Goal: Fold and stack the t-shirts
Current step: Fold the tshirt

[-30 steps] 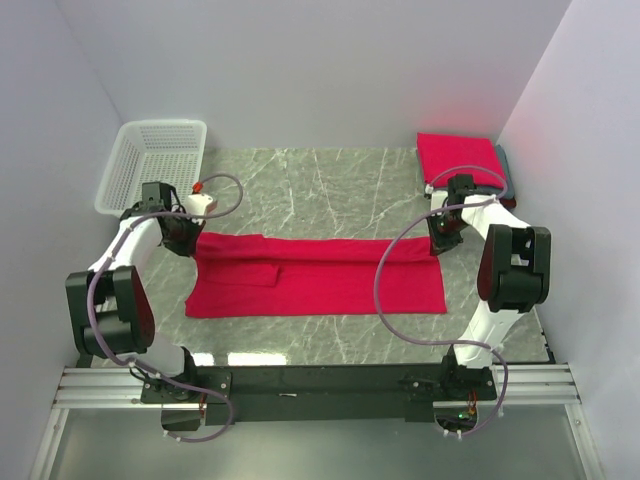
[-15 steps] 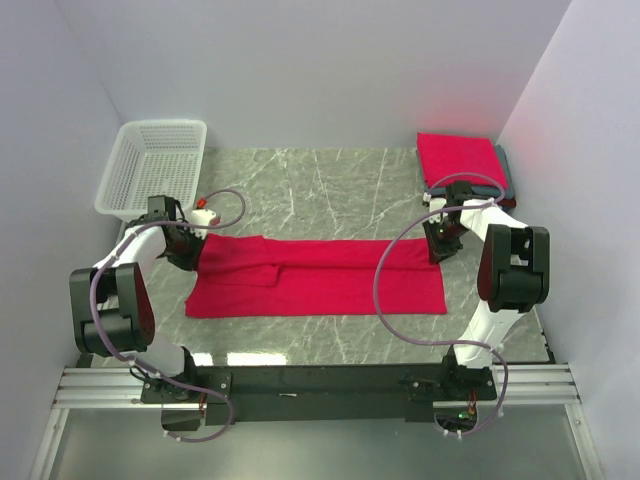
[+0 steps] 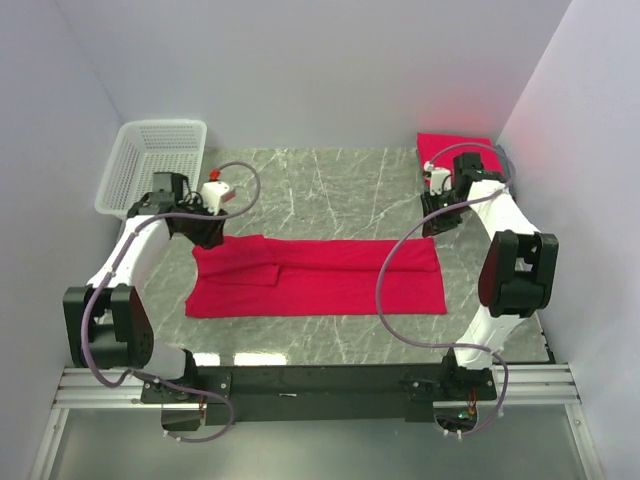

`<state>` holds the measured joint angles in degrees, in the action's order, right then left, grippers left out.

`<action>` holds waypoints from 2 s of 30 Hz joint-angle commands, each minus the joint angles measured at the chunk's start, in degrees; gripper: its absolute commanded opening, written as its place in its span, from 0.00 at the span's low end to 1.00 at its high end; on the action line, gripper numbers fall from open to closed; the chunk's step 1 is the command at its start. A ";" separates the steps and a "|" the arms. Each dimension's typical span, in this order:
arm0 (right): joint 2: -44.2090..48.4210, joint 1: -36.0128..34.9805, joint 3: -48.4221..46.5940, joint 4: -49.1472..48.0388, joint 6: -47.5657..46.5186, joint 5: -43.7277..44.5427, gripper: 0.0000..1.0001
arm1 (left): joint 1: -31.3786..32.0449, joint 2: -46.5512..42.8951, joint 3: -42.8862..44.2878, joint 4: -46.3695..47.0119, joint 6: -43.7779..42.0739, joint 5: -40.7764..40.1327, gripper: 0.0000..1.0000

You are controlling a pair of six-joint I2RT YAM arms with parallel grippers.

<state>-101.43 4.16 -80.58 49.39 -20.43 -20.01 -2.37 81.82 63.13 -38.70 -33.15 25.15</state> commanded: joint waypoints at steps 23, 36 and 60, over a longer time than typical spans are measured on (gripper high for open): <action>-4.92 -6.71 10.17 0.01 -5.14 7.08 0.40 | 9.84 9.77 -4.51 3.03 7.32 -0.01 0.35; -0.44 -9.08 -0.62 3.09 -1.91 -0.36 0.41 | -4.46 4.22 2.95 -2.69 5.46 2.44 0.52; -34.35 -41.16 -37.98 -30.31 45.73 -9.35 0.45 | -12.66 7.12 -4.78 12.94 15.92 4.38 0.47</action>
<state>-134.45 -36.80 -114.30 24.45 20.29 -30.68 -15.03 88.05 57.87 -29.93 -19.68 27.73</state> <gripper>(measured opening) 0.456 0.477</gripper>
